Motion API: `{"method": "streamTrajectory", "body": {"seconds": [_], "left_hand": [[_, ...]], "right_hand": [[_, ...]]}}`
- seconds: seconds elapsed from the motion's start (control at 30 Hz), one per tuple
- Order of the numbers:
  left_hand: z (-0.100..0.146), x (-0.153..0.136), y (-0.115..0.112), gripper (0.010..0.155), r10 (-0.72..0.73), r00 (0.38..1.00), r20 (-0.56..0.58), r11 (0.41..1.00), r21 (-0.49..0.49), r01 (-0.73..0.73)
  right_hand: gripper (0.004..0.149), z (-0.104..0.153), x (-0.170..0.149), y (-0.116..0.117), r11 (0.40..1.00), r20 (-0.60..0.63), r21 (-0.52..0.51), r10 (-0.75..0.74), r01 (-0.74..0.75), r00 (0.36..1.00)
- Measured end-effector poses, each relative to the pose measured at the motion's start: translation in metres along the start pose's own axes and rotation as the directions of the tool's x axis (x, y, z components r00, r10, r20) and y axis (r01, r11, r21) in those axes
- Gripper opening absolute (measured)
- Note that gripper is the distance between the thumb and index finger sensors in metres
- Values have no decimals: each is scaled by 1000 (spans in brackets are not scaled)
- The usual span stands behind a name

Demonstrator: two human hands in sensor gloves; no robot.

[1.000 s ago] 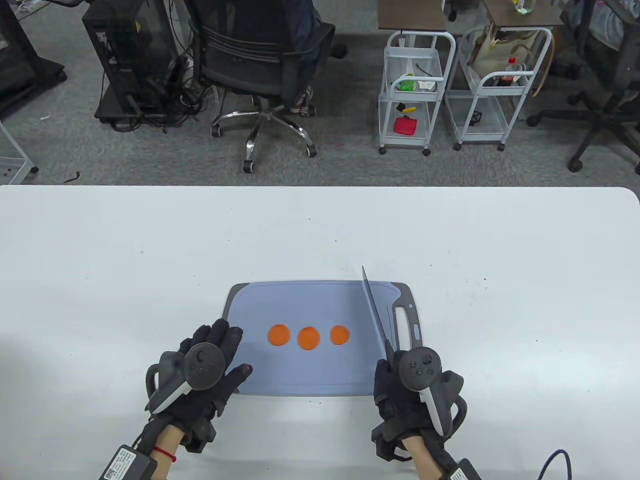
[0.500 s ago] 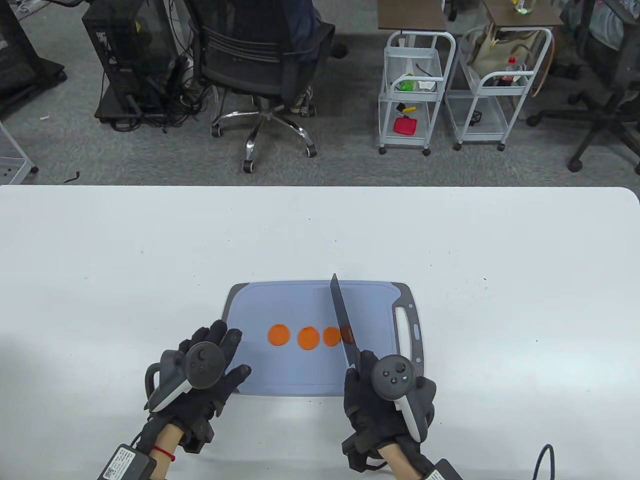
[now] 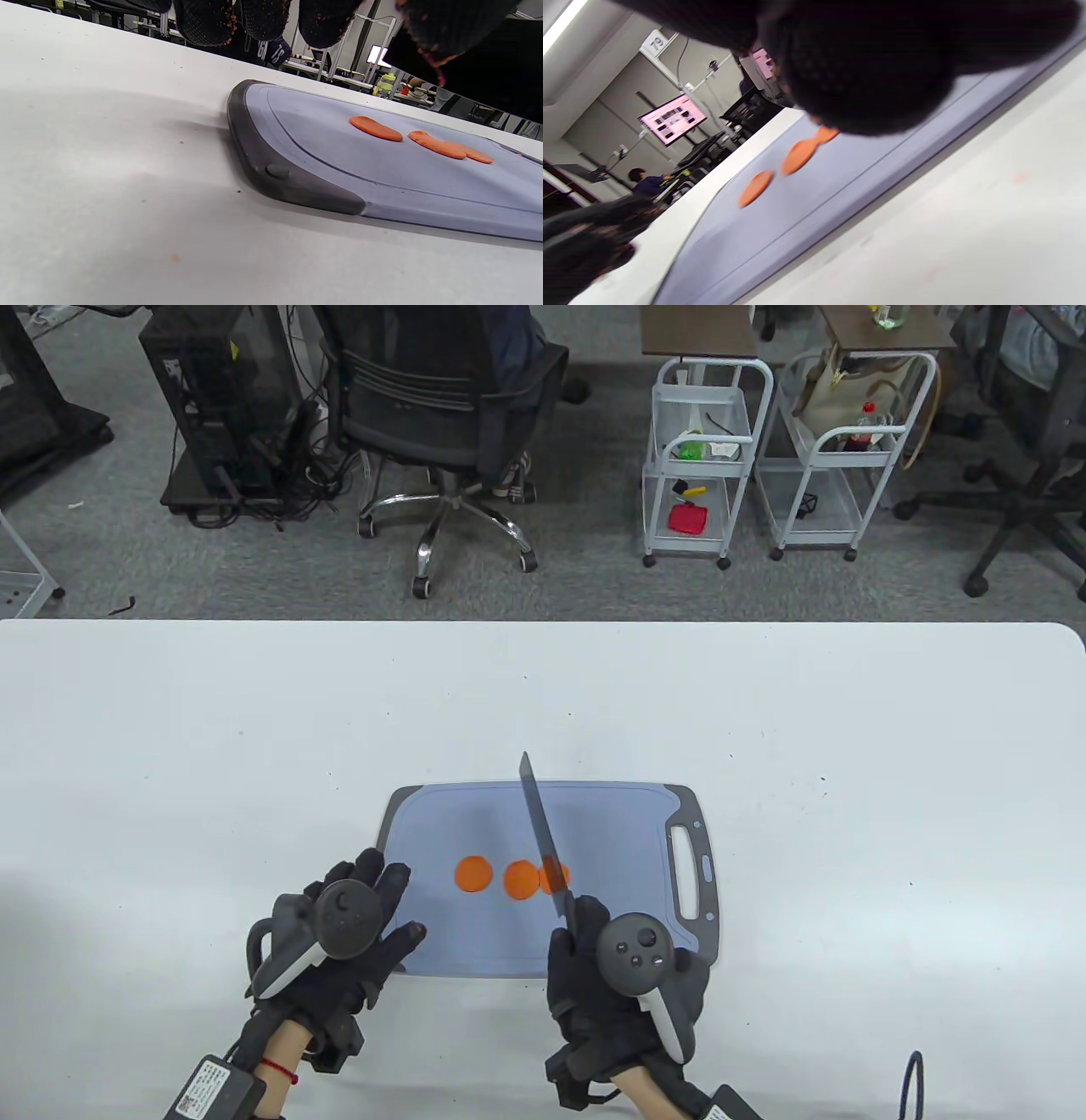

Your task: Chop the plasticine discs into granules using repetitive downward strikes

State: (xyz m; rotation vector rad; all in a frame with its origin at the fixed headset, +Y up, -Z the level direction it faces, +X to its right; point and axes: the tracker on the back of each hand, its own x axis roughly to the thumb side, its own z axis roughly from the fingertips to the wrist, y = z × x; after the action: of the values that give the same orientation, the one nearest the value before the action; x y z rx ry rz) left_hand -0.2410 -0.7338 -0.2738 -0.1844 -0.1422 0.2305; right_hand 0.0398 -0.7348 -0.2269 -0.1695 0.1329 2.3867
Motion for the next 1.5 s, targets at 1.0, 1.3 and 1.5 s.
{"method": "streamTrajectory", "body": {"seconds": [1.0,1.3,1.5], "left_hand": [[3,2,-1,79,-35,999,9,999,-42,35],[2,3,-3,79,-45,999,13,997,-57,46],[1,4,-4,79,-47,999,14,997,-62,48]], "right_hand": [[61,-7,17,27,984,-136,174,-1,25,991],[55,-14,1,-13,995,-104,16,-97,100,990],[54,-15,-18,-24,995,-163,-67,56,-68,985]]}}
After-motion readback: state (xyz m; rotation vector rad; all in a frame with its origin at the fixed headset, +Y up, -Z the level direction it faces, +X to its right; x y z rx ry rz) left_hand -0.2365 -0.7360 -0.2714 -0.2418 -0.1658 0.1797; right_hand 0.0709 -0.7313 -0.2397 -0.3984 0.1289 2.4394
